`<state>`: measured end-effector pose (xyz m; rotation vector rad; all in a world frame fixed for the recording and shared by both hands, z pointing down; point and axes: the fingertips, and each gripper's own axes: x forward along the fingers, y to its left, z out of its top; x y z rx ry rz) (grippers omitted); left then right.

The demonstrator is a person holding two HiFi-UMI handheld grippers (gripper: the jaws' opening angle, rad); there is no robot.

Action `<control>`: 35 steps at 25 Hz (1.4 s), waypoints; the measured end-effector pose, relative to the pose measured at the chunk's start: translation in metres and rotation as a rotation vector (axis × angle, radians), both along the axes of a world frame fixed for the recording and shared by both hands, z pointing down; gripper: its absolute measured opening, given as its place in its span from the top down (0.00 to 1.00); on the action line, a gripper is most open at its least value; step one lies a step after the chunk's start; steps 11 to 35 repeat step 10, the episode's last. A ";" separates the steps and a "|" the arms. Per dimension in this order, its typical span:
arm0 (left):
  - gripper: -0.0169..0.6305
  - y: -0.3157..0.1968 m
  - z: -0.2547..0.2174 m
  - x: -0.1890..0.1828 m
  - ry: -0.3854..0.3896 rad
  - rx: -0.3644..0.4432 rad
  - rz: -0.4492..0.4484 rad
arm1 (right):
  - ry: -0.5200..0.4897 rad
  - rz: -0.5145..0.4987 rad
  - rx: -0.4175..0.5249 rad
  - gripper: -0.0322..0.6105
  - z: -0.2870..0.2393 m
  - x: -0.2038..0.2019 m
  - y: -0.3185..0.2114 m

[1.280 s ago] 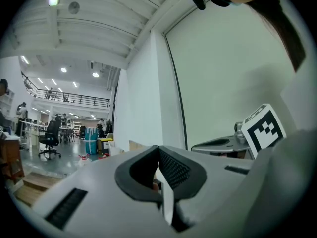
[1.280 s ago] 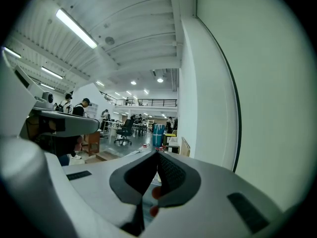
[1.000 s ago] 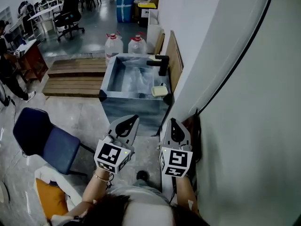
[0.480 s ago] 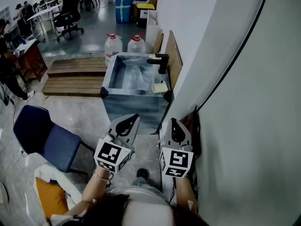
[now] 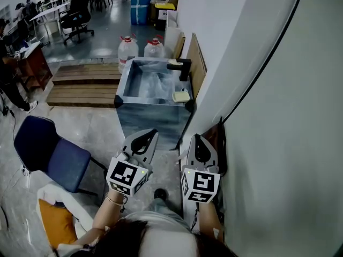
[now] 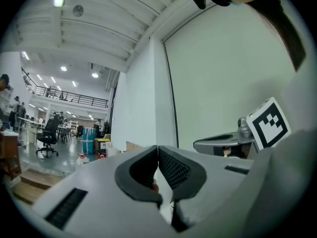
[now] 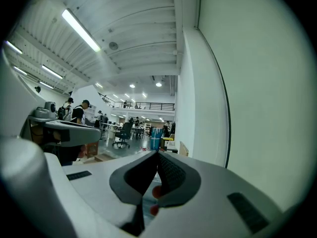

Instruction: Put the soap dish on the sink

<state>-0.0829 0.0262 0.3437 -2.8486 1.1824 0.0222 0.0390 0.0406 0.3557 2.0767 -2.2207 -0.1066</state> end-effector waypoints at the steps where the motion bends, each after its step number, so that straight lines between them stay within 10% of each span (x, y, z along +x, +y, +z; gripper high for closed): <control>1: 0.96 0.001 0.000 -0.001 0.002 -0.001 0.000 | 0.000 0.000 -0.001 0.91 0.000 -0.001 0.002; 35: 0.96 0.007 -0.001 -0.004 0.013 -0.004 -0.001 | 0.009 0.005 0.003 0.91 -0.003 -0.002 0.009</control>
